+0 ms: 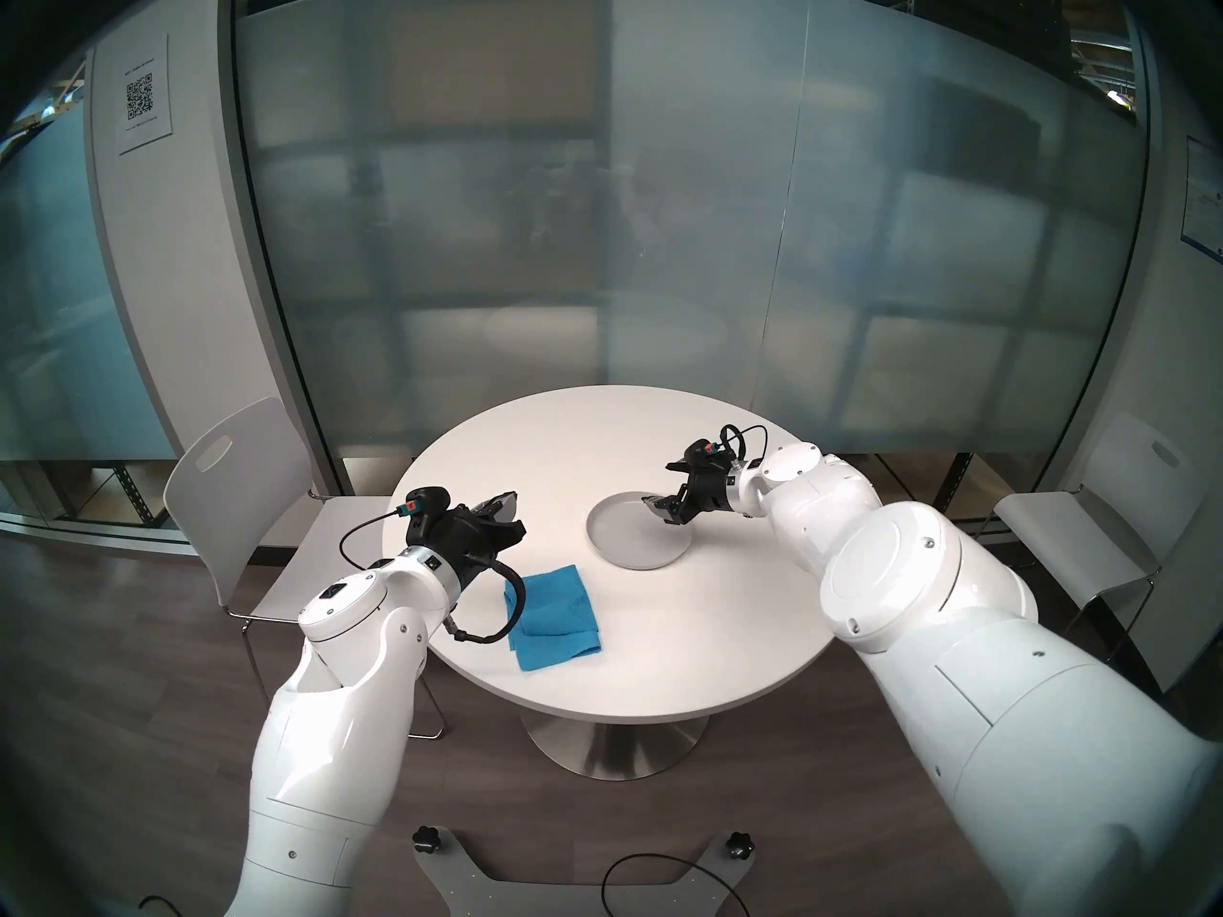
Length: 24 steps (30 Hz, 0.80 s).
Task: Fold the napkin in half twice and place it beside the plate
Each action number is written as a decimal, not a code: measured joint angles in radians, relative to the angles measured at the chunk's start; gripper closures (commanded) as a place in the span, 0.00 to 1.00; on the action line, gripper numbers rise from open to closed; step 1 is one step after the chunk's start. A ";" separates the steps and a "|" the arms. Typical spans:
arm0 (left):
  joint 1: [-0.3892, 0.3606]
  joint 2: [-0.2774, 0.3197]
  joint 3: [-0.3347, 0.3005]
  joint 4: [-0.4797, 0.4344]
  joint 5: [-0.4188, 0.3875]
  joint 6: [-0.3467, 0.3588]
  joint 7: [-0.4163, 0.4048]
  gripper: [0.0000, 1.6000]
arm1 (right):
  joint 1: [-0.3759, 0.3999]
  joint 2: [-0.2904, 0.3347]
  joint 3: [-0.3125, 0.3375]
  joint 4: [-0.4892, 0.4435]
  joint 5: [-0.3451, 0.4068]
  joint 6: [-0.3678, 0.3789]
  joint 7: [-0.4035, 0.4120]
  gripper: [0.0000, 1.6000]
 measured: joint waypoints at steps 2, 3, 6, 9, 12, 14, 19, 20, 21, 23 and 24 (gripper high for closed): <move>-0.001 0.002 0.000 0.000 0.001 0.000 0.000 0.60 | 0.002 -0.014 -0.017 -0.004 -0.023 0.019 -0.019 0.12; -0.001 0.003 0.000 0.000 0.001 0.000 0.000 0.60 | 0.003 -0.021 -0.021 -0.005 -0.030 0.028 -0.030 0.10; -0.001 0.006 -0.002 0.000 0.001 -0.001 0.000 0.60 | 0.004 -0.043 -0.024 -0.012 -0.041 0.061 -0.073 0.02; -0.001 0.007 -0.007 -0.001 0.002 -0.003 0.000 0.60 | 0.003 -0.060 -0.011 -0.016 -0.038 0.086 -0.113 0.04; 0.000 0.009 -0.015 -0.002 0.002 -0.004 0.001 0.60 | 0.000 -0.071 0.004 -0.016 -0.029 0.098 -0.127 0.09; 0.000 0.010 -0.021 -0.002 0.002 -0.004 0.002 0.60 | -0.004 -0.076 0.016 -0.015 -0.023 0.103 -0.131 0.09; 0.000 0.012 -0.026 -0.001 0.002 -0.004 0.002 0.60 | -0.013 -0.078 0.041 -0.013 -0.008 0.103 -0.132 0.00; 0.000 0.012 -0.025 0.001 0.002 -0.004 0.002 0.60 | -0.015 -0.078 0.049 -0.013 -0.004 0.097 -0.131 0.00; 0.000 0.012 -0.025 0.002 0.002 -0.004 0.002 0.60 | -0.015 -0.079 0.052 -0.013 -0.002 0.094 -0.130 0.00; -0.001 0.011 -0.021 0.006 0.002 -0.004 0.002 0.60 | -0.016 -0.082 0.063 -0.012 0.005 0.083 -0.122 0.00; -0.001 0.011 -0.020 0.007 0.002 -0.004 0.002 0.60 | -0.016 -0.083 0.065 -0.012 0.007 0.080 -0.119 0.00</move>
